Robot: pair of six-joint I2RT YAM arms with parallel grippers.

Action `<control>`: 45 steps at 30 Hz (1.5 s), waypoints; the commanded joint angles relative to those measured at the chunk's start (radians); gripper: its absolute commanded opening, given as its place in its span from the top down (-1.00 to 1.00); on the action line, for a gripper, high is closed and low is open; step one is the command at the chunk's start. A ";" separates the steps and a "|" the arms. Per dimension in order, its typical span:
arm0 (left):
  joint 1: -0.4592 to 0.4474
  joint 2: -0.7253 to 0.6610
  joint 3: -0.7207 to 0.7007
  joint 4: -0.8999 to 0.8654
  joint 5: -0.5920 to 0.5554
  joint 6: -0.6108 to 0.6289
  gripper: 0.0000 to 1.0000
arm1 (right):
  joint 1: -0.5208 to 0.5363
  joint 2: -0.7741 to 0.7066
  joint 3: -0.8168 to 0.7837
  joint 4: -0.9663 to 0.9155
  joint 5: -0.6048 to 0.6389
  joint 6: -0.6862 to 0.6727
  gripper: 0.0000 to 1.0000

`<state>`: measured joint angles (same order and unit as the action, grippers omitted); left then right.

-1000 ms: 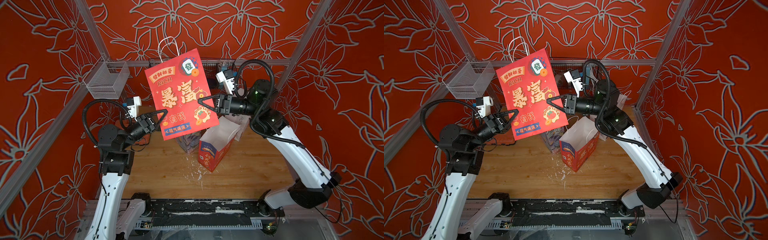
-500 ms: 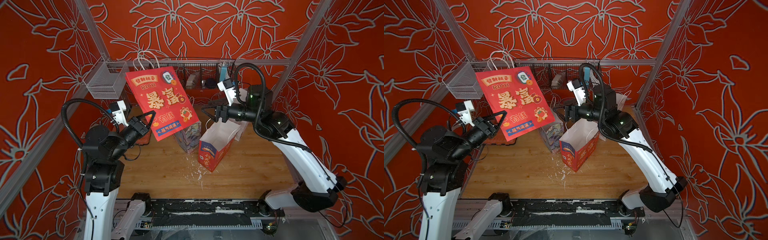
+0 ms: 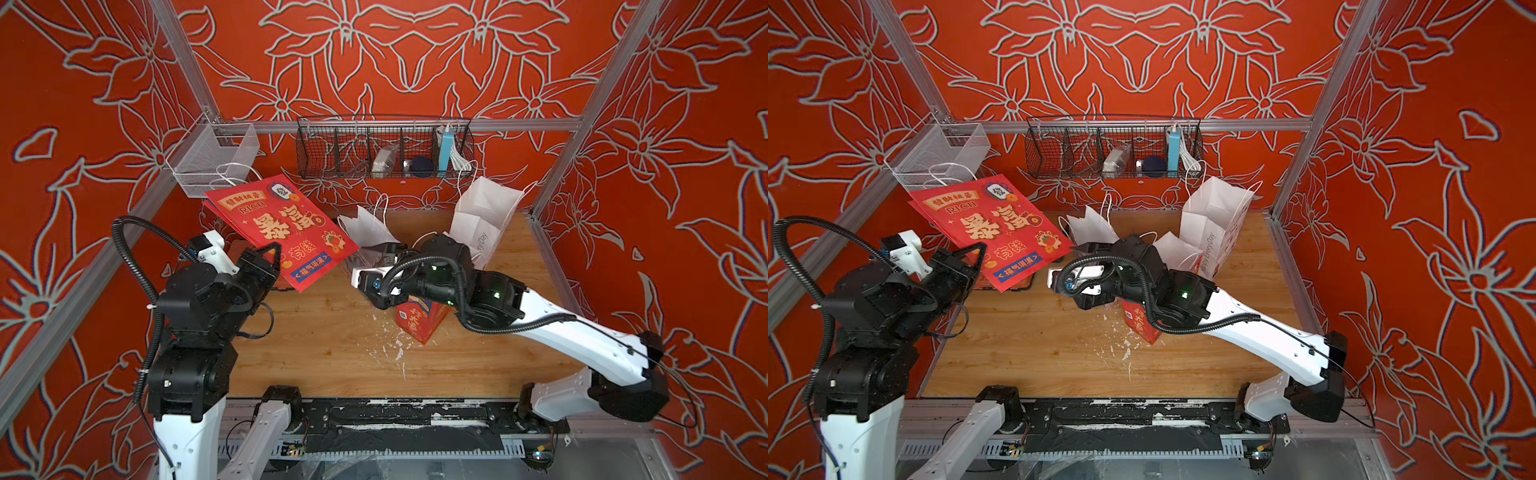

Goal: Put away the paper bag
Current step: Press the paper bag.

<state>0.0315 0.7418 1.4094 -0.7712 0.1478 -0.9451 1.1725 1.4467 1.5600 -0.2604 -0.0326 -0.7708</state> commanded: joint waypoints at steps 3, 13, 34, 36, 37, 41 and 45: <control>0.001 -0.023 -0.044 -0.050 -0.040 -0.090 1.00 | 0.057 0.084 -0.008 0.205 0.040 -0.233 -0.57; 0.001 -0.053 -0.055 -0.124 -0.139 -0.192 1.00 | 0.120 0.321 0.100 0.498 0.257 -0.276 0.59; 0.001 -0.060 0.154 -0.070 -0.189 0.115 -0.97 | -0.044 0.035 0.114 0.263 0.169 0.863 1.00; 0.000 -0.079 0.083 0.002 -0.085 0.091 -0.96 | -0.084 -0.010 0.089 0.278 0.134 0.982 1.00; 0.000 -0.091 0.027 0.055 -0.019 0.067 -0.96 | -0.108 -0.034 0.078 0.285 0.119 1.033 1.00; 0.000 -0.134 -0.266 0.475 0.283 -0.133 -0.96 | -0.148 -0.095 0.065 0.302 0.085 1.151 1.00; -0.001 -0.103 -0.428 0.882 0.427 -0.327 -0.96 | -0.152 -0.116 0.069 0.335 0.038 1.220 1.00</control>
<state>0.0322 0.6292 1.0168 -0.2840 0.3813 -1.1179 1.0214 1.3323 1.6409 0.0383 0.0719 0.3088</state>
